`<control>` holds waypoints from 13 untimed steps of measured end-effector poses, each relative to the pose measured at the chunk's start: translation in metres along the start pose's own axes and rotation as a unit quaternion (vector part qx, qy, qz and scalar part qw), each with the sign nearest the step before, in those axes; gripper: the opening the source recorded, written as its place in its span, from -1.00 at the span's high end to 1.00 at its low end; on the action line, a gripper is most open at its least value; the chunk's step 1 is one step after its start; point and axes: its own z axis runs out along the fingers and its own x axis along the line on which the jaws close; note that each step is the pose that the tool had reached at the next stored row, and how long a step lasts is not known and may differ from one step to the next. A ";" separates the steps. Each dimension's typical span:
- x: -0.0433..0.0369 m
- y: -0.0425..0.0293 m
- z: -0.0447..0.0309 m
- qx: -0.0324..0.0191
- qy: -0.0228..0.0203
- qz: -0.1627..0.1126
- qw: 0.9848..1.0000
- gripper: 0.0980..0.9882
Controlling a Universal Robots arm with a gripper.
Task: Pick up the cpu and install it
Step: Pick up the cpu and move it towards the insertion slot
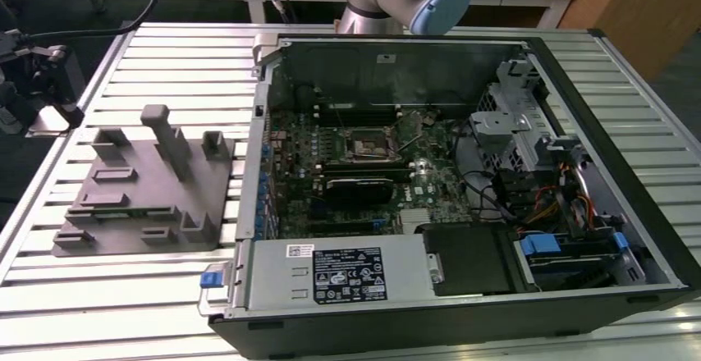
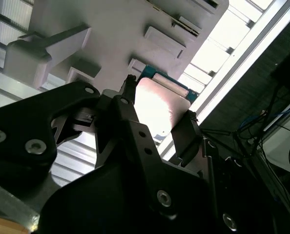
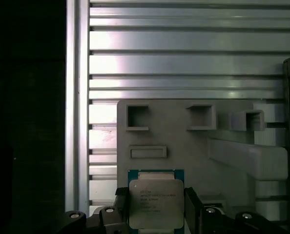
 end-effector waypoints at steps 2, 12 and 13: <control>-0.0001 0.0001 -0.0028 0.000 0.000 0.000 1.000 0.00; -0.0006 0.0008 -0.0173 0.000 0.000 0.000 1.000 0.00; -0.0006 0.0009 -0.0187 0.000 0.000 0.000 1.000 0.00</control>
